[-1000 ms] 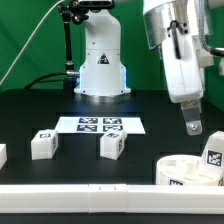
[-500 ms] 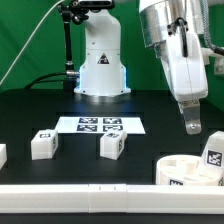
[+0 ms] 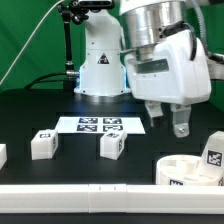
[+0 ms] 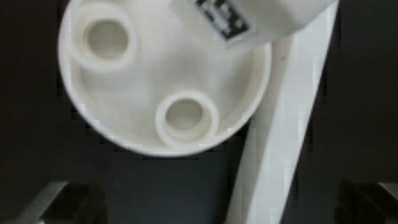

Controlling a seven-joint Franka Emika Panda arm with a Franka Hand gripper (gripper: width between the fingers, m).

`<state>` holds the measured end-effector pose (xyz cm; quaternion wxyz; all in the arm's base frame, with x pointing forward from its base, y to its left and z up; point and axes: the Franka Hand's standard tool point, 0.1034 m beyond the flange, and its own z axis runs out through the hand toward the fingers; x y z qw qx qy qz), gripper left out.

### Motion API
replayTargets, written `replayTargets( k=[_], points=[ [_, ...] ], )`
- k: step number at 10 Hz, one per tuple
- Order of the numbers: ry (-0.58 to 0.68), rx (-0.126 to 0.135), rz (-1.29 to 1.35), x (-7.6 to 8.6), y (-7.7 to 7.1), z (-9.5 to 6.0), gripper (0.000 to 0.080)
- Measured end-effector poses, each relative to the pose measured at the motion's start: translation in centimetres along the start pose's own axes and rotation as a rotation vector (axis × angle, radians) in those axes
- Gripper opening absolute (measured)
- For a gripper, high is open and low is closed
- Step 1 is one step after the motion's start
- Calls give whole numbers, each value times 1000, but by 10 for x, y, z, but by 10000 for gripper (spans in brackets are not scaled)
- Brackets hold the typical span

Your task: Assemble stool

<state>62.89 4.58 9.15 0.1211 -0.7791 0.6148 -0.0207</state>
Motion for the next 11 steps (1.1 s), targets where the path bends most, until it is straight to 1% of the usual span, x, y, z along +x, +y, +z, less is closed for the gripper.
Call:
replayTargets(
  k=[2,4,5,6,8,9,11],
  points=[
    [0,0,7,-2,0,1,649],
    [5,-2,-138,0,0,0,649],
    [11,-10,-232,2,0,0,649],
    [50,-62,-455,4,0,2,649],
    [76,-122,-750,6,0,0,649],
    [71,-160,-906,7,2,1,649],
    [63,-172,-1046,10,2,1,649]
  ],
)
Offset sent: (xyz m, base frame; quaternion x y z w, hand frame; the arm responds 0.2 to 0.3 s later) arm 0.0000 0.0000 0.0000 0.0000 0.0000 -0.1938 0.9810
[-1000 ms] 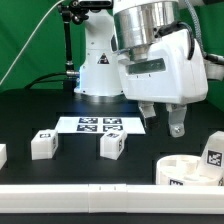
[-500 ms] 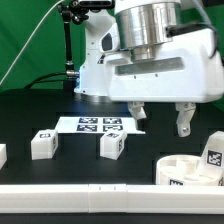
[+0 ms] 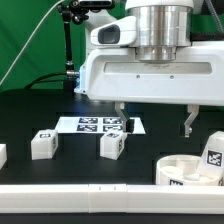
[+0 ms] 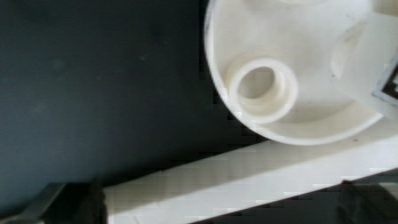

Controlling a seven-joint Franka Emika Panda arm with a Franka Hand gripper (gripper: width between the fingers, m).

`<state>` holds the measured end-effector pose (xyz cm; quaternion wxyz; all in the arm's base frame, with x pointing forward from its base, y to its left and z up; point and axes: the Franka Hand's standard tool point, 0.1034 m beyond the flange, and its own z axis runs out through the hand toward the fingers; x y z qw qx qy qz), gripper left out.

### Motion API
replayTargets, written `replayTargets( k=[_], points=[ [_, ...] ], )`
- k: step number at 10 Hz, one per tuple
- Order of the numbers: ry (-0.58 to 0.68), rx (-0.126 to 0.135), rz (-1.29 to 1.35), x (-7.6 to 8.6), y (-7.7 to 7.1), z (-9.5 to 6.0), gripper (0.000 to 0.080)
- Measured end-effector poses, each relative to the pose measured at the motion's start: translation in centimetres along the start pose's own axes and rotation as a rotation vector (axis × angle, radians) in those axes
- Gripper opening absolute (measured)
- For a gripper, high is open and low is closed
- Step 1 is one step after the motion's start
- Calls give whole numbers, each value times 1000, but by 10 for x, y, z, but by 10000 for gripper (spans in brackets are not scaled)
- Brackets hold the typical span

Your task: Assemble stool

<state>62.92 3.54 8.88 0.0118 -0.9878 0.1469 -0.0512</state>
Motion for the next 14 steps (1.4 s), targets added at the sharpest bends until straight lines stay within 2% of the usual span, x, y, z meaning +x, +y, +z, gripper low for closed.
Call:
replayTargets(
  k=[3,4,8,13,14],
  points=[
    [0,-4,-192,1,4,0,649],
    [-4,-10,-308,0,15,3,649],
    [-8,-40,-248,-25,72,20,649],
    [3,-43,-241,-23,76,20,649],
    [-3,-32,-184,-25,87,22,649]
  ],
)
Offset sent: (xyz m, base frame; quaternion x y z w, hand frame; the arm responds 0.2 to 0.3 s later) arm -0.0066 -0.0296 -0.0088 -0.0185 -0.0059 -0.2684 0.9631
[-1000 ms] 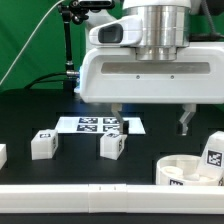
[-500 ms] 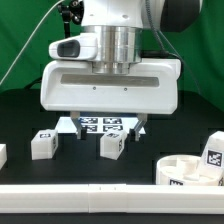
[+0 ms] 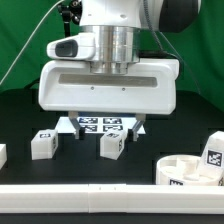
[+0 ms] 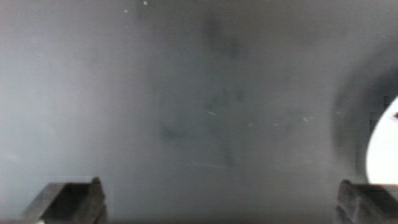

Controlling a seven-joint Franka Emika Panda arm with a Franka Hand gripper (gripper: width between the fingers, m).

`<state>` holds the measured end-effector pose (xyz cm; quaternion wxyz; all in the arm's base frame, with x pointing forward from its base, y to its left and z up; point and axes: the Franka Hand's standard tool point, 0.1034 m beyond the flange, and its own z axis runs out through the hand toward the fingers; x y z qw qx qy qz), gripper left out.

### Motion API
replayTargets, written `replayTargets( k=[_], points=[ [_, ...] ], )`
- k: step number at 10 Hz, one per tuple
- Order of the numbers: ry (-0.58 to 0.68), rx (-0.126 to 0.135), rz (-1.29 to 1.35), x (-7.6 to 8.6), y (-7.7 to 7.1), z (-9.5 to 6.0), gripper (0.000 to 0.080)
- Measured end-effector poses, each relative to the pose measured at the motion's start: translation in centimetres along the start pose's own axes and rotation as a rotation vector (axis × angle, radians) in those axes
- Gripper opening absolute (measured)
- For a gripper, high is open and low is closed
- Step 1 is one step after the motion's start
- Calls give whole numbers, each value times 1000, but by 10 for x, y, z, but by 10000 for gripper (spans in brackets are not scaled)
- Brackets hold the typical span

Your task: Assemble stool

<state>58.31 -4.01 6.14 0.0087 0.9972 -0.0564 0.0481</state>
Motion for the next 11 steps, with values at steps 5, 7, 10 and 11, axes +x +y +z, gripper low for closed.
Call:
replayTargets(
  k=[5,7,10,11],
  points=[
    [-65,18,134,-37,17,20,649],
    [-174,42,137,-47,13,20,649],
    [-405,91,216,-57,7,19,649],
    [-414,77,198,-53,3,17,649]
  ],
)
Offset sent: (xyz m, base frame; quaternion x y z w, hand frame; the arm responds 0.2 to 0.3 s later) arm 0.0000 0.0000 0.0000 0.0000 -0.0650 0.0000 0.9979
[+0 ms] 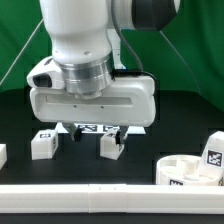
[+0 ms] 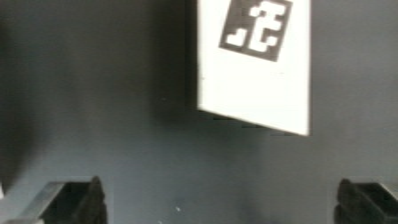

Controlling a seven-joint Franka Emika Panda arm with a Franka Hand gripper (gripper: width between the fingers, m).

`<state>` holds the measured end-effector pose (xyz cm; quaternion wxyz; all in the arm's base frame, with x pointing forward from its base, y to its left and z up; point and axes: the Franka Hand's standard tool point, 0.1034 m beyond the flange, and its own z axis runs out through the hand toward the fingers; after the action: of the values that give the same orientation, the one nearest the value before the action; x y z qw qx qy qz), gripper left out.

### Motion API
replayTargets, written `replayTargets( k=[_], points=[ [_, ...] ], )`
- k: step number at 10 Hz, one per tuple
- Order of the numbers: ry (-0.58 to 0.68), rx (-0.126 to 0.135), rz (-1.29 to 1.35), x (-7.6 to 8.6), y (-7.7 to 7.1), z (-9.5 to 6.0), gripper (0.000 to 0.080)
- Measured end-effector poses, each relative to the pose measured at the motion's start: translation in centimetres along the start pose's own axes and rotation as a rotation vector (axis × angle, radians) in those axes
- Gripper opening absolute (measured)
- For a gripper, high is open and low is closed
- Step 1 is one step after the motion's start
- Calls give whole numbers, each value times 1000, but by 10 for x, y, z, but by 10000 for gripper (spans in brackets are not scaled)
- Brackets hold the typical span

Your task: Assemble stool

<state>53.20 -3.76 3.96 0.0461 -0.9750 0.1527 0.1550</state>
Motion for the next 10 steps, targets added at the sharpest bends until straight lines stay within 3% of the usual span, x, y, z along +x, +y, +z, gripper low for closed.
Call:
replayTargets(
  k=[1,7,10],
  points=[
    [-76,4,1,-8,1,2,649],
    [-433,13,24,-17,11,7,649],
    [-584,-4,57,-18,9,8,649]
  ],
)
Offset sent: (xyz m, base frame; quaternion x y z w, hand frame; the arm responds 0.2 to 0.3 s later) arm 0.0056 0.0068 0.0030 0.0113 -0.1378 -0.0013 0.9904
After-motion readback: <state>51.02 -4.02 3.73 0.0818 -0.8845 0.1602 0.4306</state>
